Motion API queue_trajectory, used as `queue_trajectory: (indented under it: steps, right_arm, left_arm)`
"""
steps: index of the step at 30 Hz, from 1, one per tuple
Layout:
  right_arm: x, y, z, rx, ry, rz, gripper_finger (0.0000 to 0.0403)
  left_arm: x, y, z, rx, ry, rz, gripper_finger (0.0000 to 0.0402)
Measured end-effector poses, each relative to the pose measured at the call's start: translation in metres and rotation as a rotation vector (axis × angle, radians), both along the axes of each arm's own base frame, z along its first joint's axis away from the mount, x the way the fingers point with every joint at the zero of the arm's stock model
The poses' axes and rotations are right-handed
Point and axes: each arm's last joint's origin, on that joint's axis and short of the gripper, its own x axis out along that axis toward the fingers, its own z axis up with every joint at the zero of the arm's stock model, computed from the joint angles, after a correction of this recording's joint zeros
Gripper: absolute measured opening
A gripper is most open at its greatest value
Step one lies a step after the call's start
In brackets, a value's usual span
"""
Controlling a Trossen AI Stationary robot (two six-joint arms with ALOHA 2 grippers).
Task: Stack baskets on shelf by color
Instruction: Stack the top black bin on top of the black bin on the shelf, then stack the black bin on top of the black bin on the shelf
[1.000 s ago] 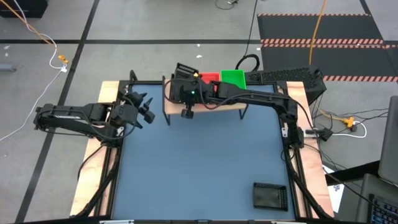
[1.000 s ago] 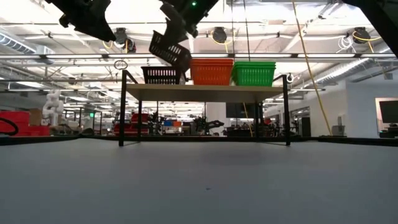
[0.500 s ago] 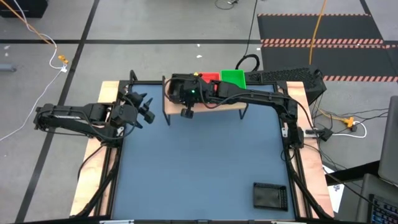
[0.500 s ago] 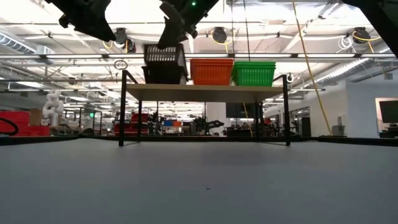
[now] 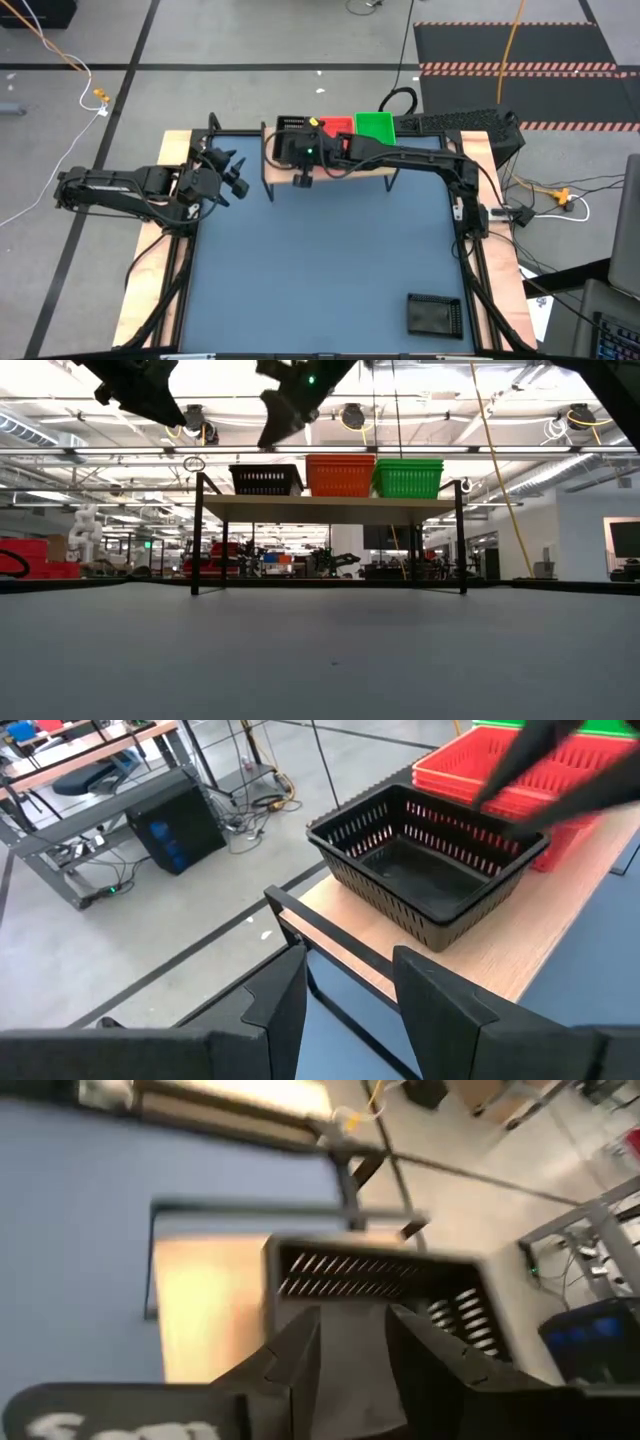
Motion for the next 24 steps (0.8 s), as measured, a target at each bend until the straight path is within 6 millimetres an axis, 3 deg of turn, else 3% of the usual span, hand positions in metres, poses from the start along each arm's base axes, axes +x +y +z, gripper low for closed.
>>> queue_trajectory:
  steps: [5,9,12,15,21,24]
  right_arm:
    - [0.001,0.011,-0.015,0.005,0.049,0.025,0.0096]
    - [-0.015,0.036,0.001,0.023,0.068,0.065,0.0094]
    - [-0.043,0.063,0.022,0.074,0.084,0.085,0.0095]
    - [-0.073,0.090,0.027,0.186,0.130,0.118,0.0095]
    - [-0.140,0.146,-0.004,0.322,0.317,0.224,0.0095]
    - [-0.169,0.178,-0.022,0.498,0.383,0.279,0.0095]
  left_arm:
    - [0.000,0.000,-0.001,-0.001,0.007,0.001,0.0152]
    - [-0.001,0.000,-0.001,-0.001,0.017,0.002,0.0152]
    - [-0.002,0.000,-0.002,-0.002,0.028,0.003,0.0152]
    - [-0.002,0.000,-0.003,-0.005,0.031,0.005,0.0152]
    - [-0.002,-0.001,-0.002,-0.015,0.014,-0.002,0.0152]
    - [0.000,-0.003,0.000,-0.012,-0.015,-0.015,0.0152]
